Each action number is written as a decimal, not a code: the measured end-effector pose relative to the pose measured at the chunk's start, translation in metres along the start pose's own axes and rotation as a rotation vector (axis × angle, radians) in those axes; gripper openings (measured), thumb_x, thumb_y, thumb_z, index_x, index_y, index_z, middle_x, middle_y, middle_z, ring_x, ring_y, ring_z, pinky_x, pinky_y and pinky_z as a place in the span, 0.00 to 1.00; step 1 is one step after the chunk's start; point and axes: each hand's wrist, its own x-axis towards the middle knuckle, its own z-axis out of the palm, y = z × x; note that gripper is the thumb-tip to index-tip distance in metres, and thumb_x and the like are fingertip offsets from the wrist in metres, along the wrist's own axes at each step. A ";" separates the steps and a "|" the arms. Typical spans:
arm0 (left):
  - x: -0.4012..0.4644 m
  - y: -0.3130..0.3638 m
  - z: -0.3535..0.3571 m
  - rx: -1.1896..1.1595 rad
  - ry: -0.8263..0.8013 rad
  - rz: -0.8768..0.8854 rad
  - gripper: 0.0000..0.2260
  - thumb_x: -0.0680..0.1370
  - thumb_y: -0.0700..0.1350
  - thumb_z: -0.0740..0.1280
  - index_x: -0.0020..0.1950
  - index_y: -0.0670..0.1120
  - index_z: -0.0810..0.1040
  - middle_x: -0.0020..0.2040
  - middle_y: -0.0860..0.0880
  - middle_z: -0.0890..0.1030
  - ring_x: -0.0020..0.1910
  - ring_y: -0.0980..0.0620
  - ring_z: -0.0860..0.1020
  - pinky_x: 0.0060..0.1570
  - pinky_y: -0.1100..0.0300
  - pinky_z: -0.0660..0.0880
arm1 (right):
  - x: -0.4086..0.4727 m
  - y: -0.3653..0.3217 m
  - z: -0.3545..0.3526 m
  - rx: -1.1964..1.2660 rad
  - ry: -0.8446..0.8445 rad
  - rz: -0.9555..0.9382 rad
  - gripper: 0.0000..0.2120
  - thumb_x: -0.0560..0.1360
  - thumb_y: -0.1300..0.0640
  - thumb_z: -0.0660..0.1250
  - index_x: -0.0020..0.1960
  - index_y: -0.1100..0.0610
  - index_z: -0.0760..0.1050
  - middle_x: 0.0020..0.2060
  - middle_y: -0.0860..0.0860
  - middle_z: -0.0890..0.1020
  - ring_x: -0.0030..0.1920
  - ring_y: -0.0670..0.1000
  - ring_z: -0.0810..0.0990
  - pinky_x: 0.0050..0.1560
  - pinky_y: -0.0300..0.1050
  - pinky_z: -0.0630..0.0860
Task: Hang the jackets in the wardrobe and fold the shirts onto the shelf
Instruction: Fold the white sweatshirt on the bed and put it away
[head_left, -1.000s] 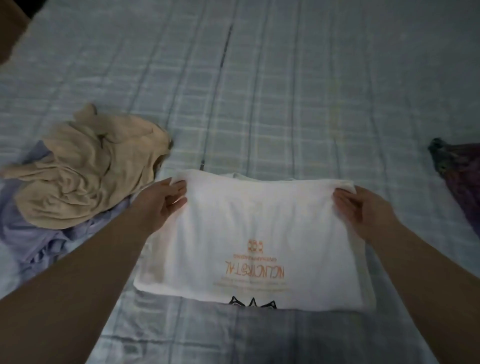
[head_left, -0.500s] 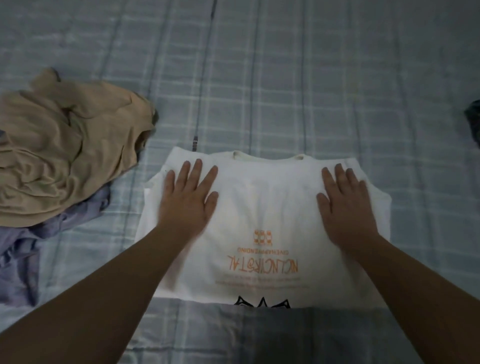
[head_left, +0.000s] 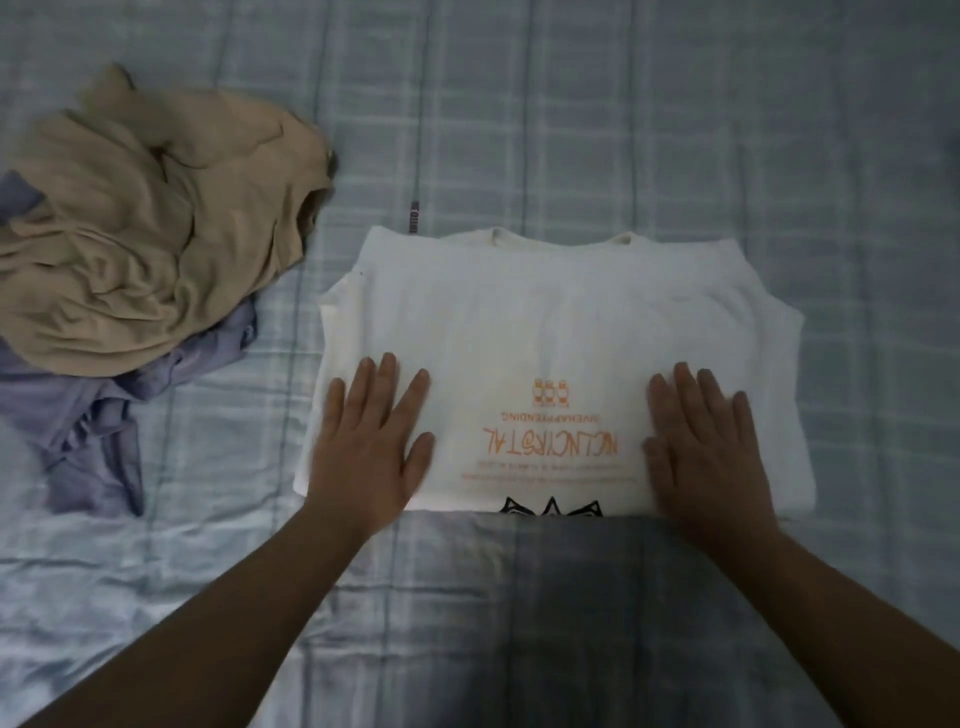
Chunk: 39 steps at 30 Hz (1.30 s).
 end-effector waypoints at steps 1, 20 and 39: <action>-0.006 -0.002 0.005 0.014 -0.008 -0.001 0.28 0.82 0.60 0.47 0.80 0.51 0.54 0.80 0.42 0.52 0.79 0.42 0.48 0.76 0.39 0.50 | -0.008 0.004 0.008 -0.010 -0.013 0.023 0.30 0.80 0.46 0.49 0.80 0.55 0.52 0.79 0.57 0.55 0.79 0.59 0.51 0.76 0.64 0.50; -0.022 0.094 0.017 0.021 -0.053 0.077 0.28 0.82 0.61 0.47 0.81 0.53 0.51 0.81 0.44 0.52 0.80 0.42 0.46 0.74 0.36 0.49 | -0.011 -0.079 0.021 -0.030 0.009 -0.077 0.30 0.82 0.45 0.50 0.81 0.53 0.48 0.80 0.54 0.51 0.80 0.56 0.46 0.76 0.65 0.50; 0.120 0.221 -0.003 0.009 0.007 0.287 0.27 0.82 0.57 0.44 0.81 0.53 0.46 0.81 0.45 0.47 0.80 0.43 0.44 0.76 0.40 0.44 | -0.002 0.059 0.018 0.025 0.017 0.206 0.31 0.82 0.43 0.43 0.81 0.56 0.47 0.80 0.57 0.53 0.79 0.57 0.51 0.76 0.62 0.54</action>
